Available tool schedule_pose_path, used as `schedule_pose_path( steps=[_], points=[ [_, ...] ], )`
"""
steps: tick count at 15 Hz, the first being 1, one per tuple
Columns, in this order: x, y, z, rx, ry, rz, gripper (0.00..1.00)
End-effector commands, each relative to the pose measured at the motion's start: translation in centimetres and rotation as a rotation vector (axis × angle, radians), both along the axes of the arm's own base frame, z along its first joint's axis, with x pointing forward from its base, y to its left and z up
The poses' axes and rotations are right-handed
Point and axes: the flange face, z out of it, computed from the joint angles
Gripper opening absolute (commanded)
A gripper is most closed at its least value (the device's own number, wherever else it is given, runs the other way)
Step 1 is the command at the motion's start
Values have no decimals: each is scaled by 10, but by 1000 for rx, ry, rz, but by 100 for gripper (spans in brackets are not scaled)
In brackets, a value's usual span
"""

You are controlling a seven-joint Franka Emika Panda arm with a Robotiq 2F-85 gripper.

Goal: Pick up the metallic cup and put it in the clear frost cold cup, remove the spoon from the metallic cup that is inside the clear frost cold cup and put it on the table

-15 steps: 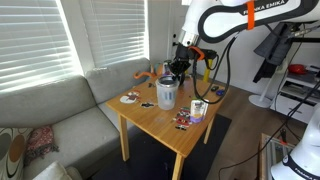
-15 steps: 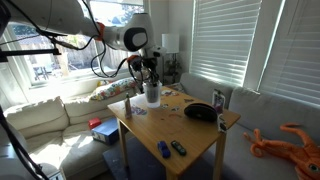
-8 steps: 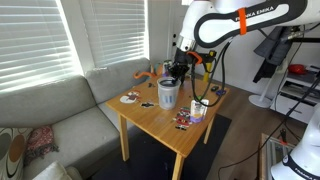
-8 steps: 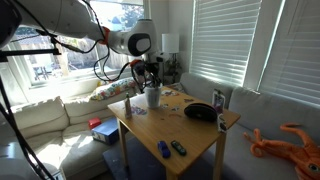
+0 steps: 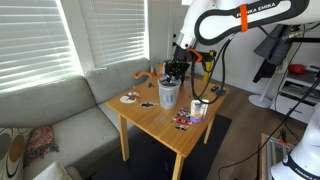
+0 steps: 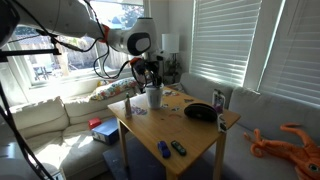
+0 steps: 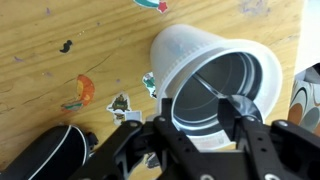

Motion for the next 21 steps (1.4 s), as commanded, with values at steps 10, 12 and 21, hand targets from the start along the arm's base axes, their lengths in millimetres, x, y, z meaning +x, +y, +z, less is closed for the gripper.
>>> schedule_pose_path(
  steps=[10,12,21],
  points=[
    [8,14,18,156,-27,-97,82],
    [12,16,16,169,-20,-128,68],
    [27,24,14,202,-10,-190,4]
  ],
)
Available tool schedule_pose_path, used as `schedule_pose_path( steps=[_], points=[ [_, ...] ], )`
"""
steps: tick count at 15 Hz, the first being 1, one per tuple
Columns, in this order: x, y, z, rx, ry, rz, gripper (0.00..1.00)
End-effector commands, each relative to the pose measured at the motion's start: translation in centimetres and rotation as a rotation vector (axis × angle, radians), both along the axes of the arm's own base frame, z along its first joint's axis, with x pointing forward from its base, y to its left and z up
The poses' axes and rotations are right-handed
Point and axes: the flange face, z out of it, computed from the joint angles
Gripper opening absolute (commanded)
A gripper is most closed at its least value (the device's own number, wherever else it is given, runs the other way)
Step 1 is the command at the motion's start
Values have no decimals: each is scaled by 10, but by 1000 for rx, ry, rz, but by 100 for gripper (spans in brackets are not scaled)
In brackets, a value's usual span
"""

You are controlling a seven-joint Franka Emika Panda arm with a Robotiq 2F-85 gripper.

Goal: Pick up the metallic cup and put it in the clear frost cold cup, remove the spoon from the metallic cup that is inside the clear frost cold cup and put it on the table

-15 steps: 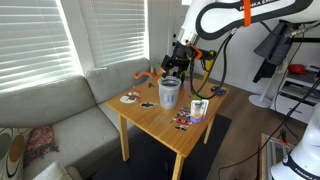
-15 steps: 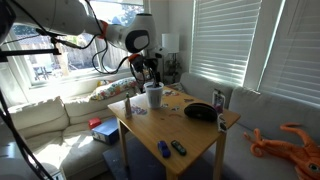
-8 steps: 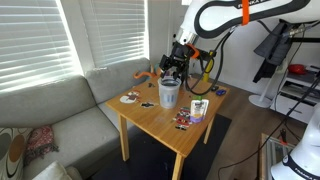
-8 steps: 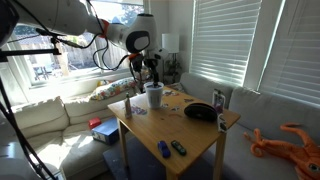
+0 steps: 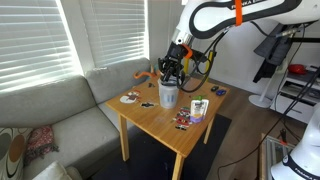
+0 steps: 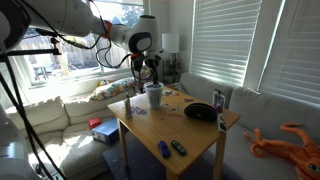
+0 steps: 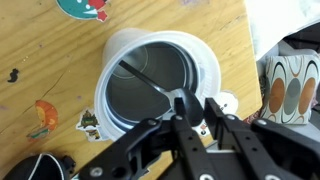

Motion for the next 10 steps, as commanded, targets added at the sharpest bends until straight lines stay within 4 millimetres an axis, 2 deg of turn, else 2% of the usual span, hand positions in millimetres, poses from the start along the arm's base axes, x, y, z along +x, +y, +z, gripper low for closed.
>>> schedule_pose_path(
  steps=[1,3,7,8,9,10],
  points=[
    [10,6,4,33,-10,-32,43],
    [11,7,4,34,-11,-34,44],
    [14,5,4,31,-21,-47,71],
    [14,5,4,32,-24,-49,67],
    [15,5,3,30,-26,-55,49],
    [16,5,3,30,-27,-59,39]
  ],
)
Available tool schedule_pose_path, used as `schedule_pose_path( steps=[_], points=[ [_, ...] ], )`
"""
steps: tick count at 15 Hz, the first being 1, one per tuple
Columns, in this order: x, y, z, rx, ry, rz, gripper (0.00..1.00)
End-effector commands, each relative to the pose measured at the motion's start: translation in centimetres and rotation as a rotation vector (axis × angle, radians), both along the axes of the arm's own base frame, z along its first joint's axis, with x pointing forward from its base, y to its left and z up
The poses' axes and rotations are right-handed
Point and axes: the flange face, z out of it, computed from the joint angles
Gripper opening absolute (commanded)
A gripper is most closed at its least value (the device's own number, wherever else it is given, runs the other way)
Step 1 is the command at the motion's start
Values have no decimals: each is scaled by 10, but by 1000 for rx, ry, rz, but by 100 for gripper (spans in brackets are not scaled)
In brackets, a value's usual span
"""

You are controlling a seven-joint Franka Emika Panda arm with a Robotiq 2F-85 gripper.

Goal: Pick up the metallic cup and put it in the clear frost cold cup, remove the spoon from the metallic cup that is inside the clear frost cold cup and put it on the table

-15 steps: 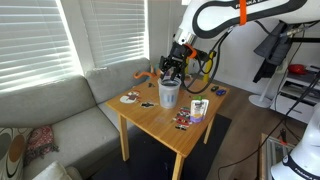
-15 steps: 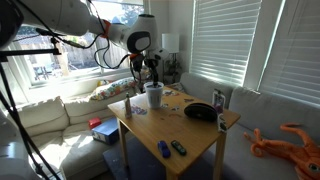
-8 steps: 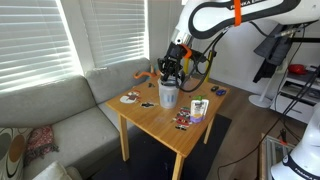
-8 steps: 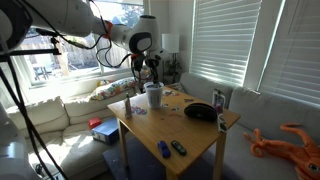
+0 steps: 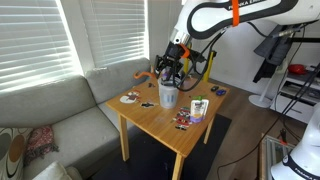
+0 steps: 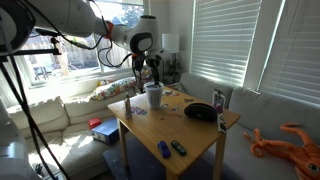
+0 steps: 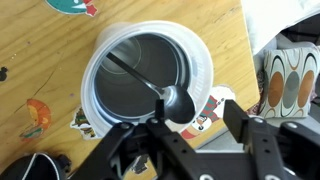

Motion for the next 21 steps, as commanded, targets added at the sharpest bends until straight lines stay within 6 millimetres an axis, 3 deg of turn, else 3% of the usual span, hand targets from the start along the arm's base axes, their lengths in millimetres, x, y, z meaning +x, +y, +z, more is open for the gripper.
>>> schedule_pose_path(
  steps=[1,7,11,15,21],
  points=[
    [8,2,1,20,-17,-38,38],
    [12,0,-8,-10,-6,-60,0],
    [9,0,-3,-11,-2,-66,1],
    [-1,-1,19,-36,-32,-63,1],
    [-30,-5,71,-94,-94,-45,1]
  ],
)
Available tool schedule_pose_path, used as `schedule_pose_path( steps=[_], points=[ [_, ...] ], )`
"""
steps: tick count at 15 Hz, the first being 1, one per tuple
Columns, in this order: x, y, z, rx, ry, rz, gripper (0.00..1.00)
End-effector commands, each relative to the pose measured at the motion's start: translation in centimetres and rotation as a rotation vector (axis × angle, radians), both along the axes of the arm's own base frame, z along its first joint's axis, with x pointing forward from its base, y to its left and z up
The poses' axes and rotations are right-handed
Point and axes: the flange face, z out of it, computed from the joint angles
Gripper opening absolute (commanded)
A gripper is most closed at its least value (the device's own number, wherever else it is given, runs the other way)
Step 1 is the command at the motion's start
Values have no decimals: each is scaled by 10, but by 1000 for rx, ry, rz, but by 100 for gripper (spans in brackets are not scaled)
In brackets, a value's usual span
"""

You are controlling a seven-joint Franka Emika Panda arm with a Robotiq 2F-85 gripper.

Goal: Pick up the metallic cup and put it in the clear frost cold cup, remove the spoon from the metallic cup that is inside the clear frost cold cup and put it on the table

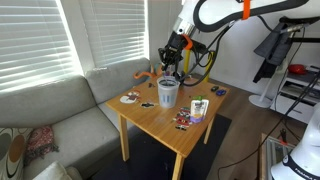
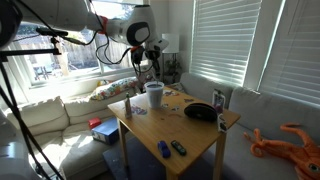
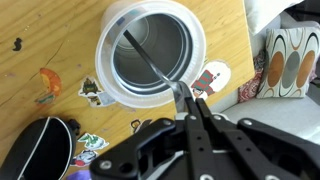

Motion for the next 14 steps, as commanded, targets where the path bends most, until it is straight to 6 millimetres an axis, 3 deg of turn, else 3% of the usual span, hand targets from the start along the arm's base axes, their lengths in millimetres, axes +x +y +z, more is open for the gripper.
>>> schedule_pose_path(
  steps=[1,9,12,14],
  points=[
    [-25,-4,40,-38,-31,-24,1],
    [-62,-41,117,-17,-167,-82,1],
    [-72,-51,132,-33,-198,-104,1],
    [-74,-59,131,-71,-187,-125,1]
  ],
)
